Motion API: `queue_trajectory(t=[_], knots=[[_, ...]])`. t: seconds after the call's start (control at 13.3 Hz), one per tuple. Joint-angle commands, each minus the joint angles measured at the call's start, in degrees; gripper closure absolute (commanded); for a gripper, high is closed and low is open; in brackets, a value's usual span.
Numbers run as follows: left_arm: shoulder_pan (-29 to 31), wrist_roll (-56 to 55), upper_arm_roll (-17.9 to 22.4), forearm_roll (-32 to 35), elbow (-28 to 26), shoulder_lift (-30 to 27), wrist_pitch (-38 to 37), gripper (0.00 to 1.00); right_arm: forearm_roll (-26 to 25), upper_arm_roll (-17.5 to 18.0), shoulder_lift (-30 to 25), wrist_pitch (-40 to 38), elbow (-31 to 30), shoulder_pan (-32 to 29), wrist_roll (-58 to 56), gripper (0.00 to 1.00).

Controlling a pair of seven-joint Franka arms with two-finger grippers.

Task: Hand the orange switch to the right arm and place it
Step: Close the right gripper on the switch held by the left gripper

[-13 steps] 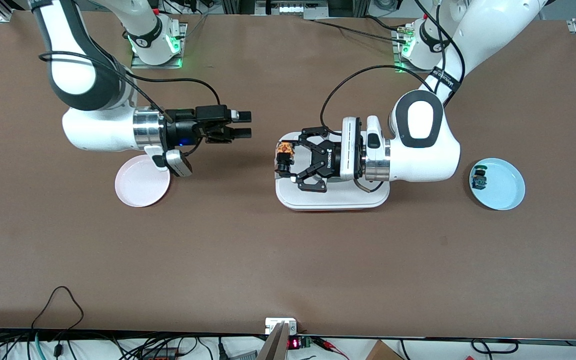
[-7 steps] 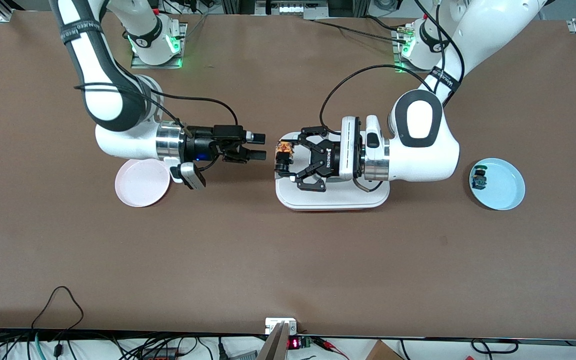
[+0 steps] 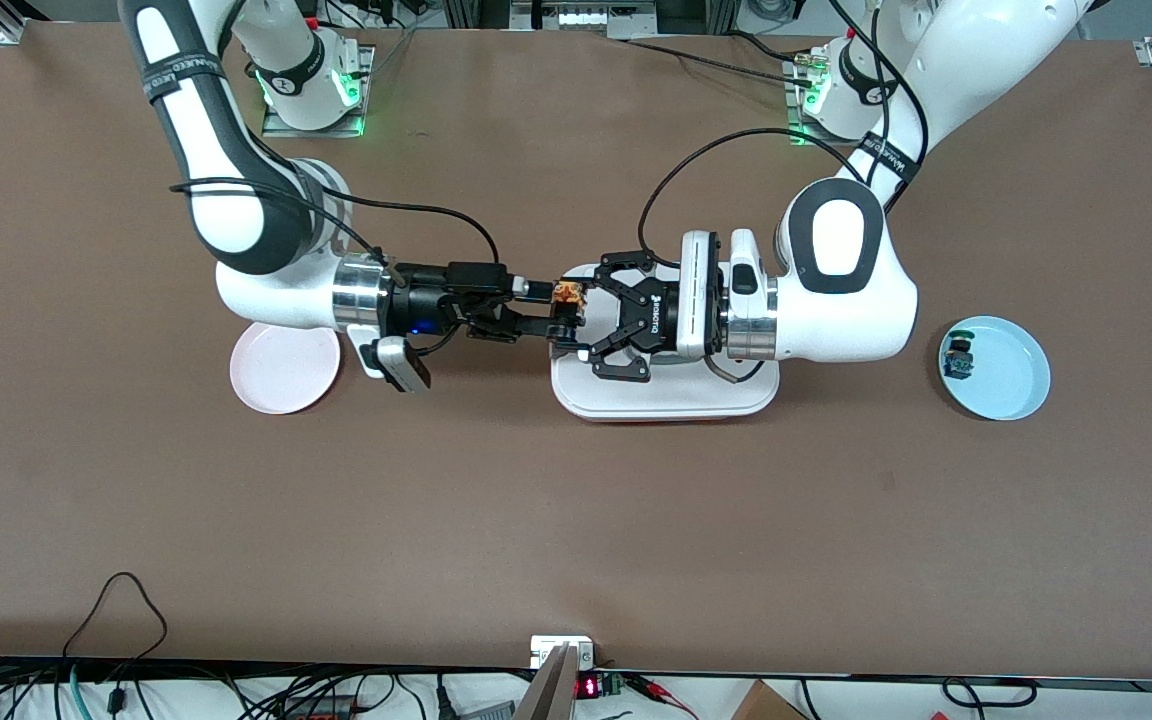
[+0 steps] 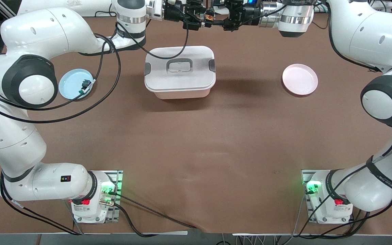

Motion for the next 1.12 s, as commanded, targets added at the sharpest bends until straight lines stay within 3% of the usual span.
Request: queue_trajectory(t=[0.0,0.37,1.05], knots=[[-0.1,1.3,0.1,-2.0,-0.3,-1.0,0.3,0.97,1.3,0.1,1.8,0.9,2.0,0.6,-0.8,0.00],[-0.1,1.2,0.0,-2.0,-0.3,-1.0,0.3,0.97,4.6,0.1,1.9,0.7,2.0,1.0,-1.6,0.02],[-0.6,1.0,0.0,-2.0,-0.3,-1.0,0.6,0.97,4.3,0.1,2.0,-0.4,1.2,0.5,-1.5,0.16]])
